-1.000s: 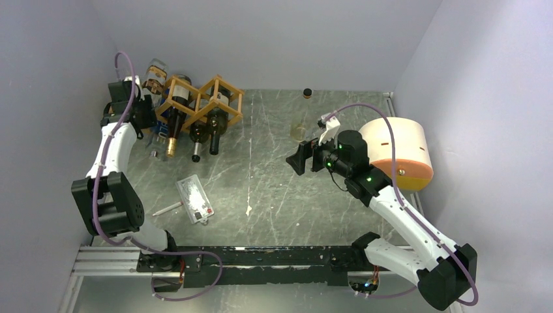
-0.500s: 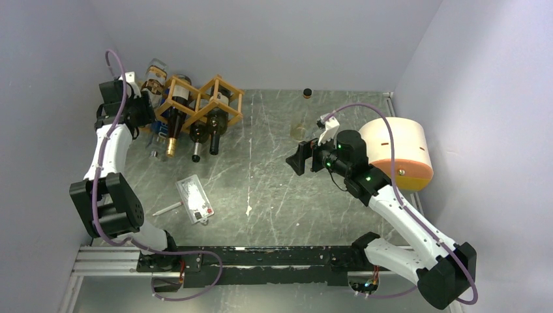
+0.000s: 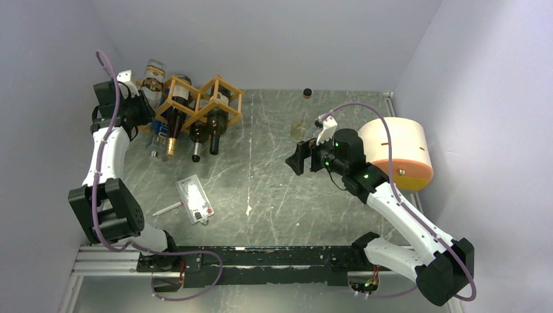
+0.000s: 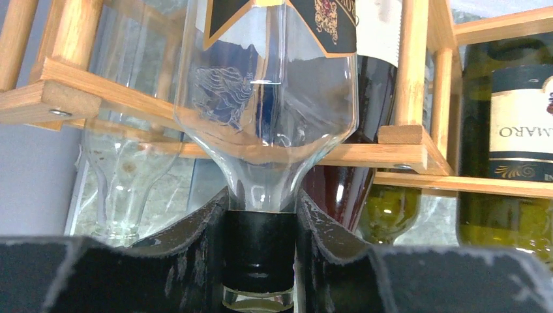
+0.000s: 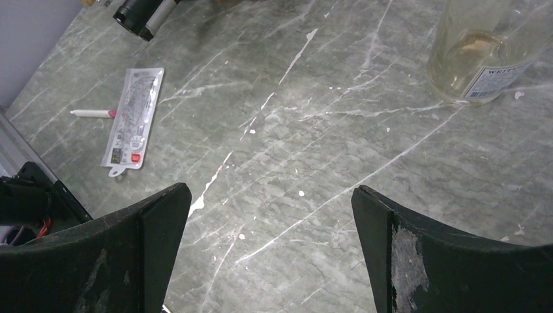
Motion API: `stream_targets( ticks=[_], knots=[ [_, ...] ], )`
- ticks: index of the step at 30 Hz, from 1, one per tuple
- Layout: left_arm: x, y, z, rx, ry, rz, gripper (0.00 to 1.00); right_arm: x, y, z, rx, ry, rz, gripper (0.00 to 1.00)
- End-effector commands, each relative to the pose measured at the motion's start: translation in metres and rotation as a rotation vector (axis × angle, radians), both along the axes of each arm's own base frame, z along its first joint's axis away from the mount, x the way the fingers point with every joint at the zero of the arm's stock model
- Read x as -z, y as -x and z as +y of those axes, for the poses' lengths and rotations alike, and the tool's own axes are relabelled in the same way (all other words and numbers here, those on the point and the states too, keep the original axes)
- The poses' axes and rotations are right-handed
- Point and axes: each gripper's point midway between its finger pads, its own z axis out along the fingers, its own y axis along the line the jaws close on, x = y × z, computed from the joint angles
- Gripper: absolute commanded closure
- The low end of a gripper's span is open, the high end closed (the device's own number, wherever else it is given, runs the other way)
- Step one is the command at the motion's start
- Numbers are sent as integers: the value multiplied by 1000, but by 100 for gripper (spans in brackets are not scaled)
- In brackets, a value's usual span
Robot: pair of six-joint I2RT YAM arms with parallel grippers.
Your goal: Take the wine bottle off the wine rack
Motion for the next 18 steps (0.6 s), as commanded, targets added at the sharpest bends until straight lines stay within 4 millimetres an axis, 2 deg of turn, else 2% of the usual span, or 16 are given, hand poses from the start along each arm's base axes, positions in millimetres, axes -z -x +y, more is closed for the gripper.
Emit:
stream_targets(
  ticks=[1, 3, 9, 18],
  knots=[
    [-33, 6, 7, -50, 77, -87, 90, -16, -2, 2, -1, -12, -22, 0],
    [-39, 8, 6, -49, 110, -102, 93, -18, -2, 2, 3, -16, -24, 0],
    [-57, 11, -9, -6, 244, -156, 93, -26, 0, 4, -2, -38, -19, 0],
    [-61, 16, -41, 97, 542, -189, 93, -29, 4, 10, -15, -79, 9, 0]
  ],
)
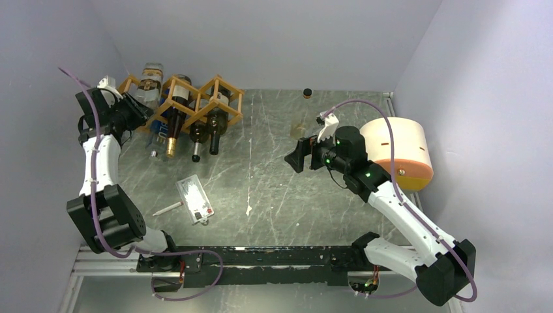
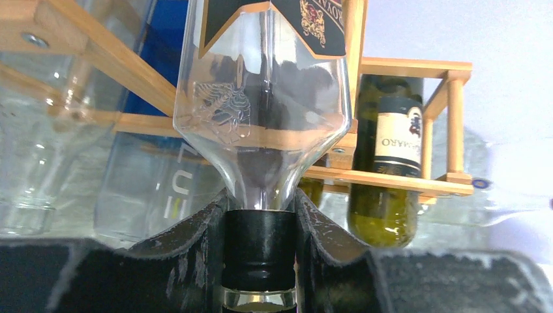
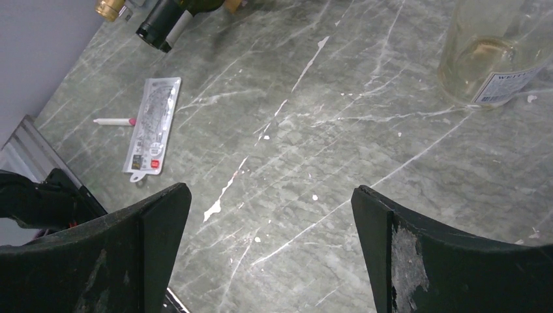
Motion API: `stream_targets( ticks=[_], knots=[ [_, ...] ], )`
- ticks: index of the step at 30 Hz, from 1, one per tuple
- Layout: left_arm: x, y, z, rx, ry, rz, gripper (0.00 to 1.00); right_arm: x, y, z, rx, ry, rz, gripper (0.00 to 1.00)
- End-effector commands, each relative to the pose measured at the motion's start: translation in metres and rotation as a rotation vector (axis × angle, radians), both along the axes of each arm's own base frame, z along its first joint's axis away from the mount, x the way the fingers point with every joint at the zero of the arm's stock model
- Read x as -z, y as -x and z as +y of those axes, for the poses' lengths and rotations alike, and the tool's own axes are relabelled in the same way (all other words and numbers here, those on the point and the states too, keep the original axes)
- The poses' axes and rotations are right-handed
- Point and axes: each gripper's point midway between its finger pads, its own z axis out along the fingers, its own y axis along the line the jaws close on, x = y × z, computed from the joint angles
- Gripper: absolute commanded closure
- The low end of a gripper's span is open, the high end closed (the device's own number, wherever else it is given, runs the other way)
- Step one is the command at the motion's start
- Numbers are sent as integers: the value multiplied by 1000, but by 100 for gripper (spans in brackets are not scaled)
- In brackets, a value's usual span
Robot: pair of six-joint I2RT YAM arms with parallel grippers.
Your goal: Take the wine bottle off the wine rack
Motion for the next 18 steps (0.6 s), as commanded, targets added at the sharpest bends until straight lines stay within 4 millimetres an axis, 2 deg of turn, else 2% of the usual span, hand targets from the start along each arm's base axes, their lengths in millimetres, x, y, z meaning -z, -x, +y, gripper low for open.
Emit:
stream_targets(
  ticks=[1, 5, 10, 18],
  knots=[
    [-37, 1, -28, 120, 177, -144, 93, -16, 2, 7, -19, -46, -7, 0],
    [-44, 11, -38, 169, 277, -192, 93, -14, 3, 6, -15, -47, -1, 0],
    [-65, 22, -51, 232, 368, -283, 93, -12, 3, 7, -15, -47, 11, 0],
    [-92, 34, -59, 290, 529, -370, 93, -17, 4, 6, -8, -49, 6, 0]
  ],
)
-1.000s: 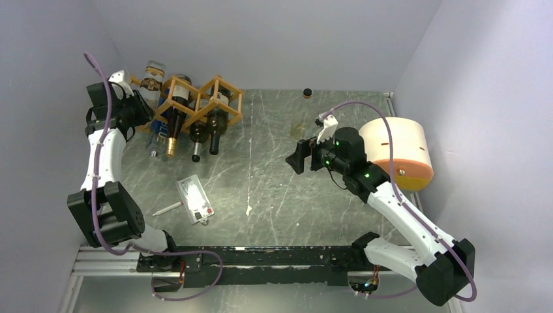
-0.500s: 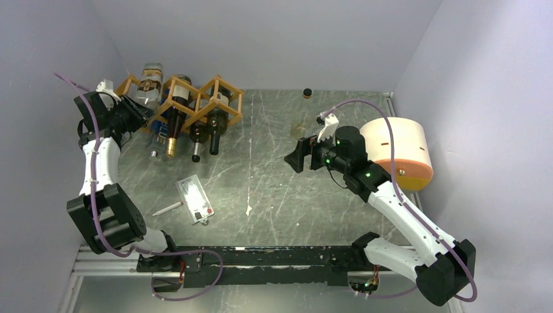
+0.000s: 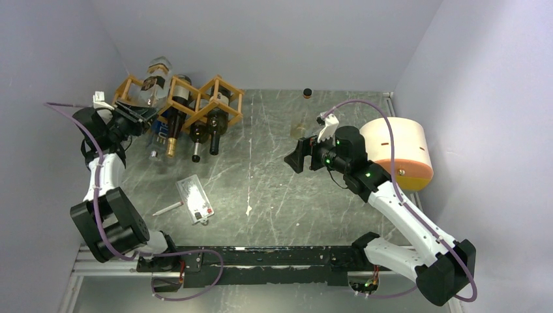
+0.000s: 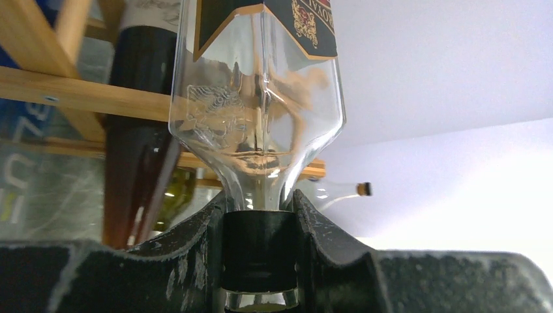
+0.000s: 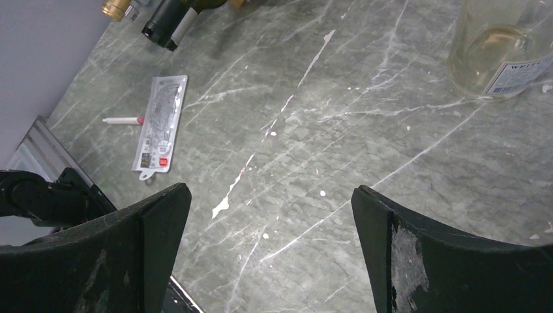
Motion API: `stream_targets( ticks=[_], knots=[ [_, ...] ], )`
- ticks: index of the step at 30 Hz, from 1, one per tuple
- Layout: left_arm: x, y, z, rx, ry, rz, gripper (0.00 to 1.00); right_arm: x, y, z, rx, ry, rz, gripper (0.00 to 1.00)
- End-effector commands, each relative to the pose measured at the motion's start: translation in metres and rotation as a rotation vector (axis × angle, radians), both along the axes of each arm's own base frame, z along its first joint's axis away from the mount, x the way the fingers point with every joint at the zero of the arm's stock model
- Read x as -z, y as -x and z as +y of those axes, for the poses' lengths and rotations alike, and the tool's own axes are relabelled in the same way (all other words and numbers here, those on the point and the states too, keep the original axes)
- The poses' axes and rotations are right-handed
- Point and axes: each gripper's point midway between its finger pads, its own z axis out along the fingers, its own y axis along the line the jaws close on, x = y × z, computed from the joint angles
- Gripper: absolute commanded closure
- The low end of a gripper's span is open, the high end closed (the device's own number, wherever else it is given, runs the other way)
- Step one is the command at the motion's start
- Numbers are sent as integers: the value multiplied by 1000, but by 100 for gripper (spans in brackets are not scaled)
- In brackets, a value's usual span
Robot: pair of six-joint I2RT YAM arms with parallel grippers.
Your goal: Take the wine bottle off the wine rack
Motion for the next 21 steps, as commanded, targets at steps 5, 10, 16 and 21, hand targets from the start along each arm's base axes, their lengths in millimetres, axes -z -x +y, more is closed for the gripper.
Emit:
stream_targets(
  ticks=[5, 10, 16, 21],
  knots=[
    [-80, 26, -33, 211, 56, -292, 93, -18, 1, 3, -5, -31, -21, 0],
    [-85, 32, -39, 239, 59, -301, 93, -17, 1, 5, -8, -39, -10, 0],
    [-91, 39, -44, 260, 94, -311, 93, -19, 2, 6, -6, -45, -5, 0],
    [-93, 41, -55, 298, 124, -301, 93, -19, 4, 12, -11, -57, 5, 0]
  ],
)
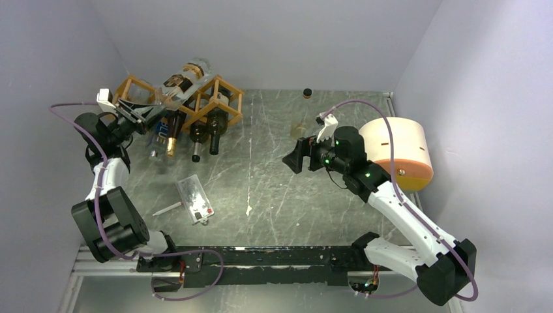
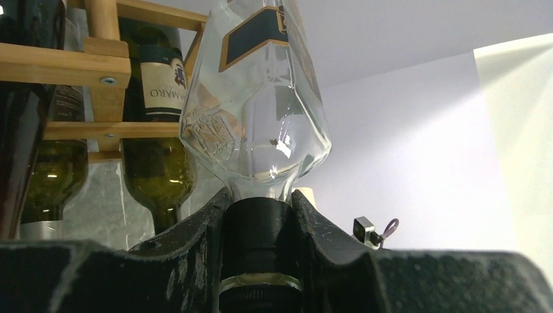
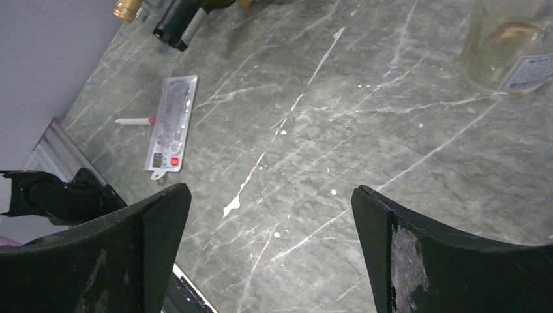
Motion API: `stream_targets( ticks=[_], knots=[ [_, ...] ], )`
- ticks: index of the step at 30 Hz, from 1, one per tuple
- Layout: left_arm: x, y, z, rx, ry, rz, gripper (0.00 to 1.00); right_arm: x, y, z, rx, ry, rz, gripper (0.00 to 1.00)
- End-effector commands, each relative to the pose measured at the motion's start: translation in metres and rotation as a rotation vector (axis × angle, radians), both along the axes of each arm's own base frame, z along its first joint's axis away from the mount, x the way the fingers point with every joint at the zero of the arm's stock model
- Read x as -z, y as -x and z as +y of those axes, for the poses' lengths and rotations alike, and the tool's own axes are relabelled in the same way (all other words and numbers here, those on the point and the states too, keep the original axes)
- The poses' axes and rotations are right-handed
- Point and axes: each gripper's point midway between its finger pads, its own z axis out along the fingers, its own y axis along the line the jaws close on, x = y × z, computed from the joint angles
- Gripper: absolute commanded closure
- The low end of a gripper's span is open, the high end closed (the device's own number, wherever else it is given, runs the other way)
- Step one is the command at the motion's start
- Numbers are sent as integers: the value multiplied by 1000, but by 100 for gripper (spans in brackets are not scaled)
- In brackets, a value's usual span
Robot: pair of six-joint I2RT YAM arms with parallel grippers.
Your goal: Take the wine bottle off the wine rack
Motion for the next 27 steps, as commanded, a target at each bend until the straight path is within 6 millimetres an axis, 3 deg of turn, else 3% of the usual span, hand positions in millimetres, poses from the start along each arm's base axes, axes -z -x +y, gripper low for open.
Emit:
stream_targets(
  ticks=[1, 9, 16, 27],
  knots=[
    [-50, 16, -20, 62, -97, -203, 93, -16, 1, 11, -15, -36, -15, 0],
    [-57, 24, -47, 100, -110, -192, 93, -15, 10, 42, -55, -44, 0, 0],
    [-52, 39, -79, 154, -125, -165, 93, -8, 9, 51, -63, -40, 25, 0],
    [-4, 72, -149, 267, -105, -67, 93, -7, 15, 64, -100, -100, 68, 0]
  ],
)
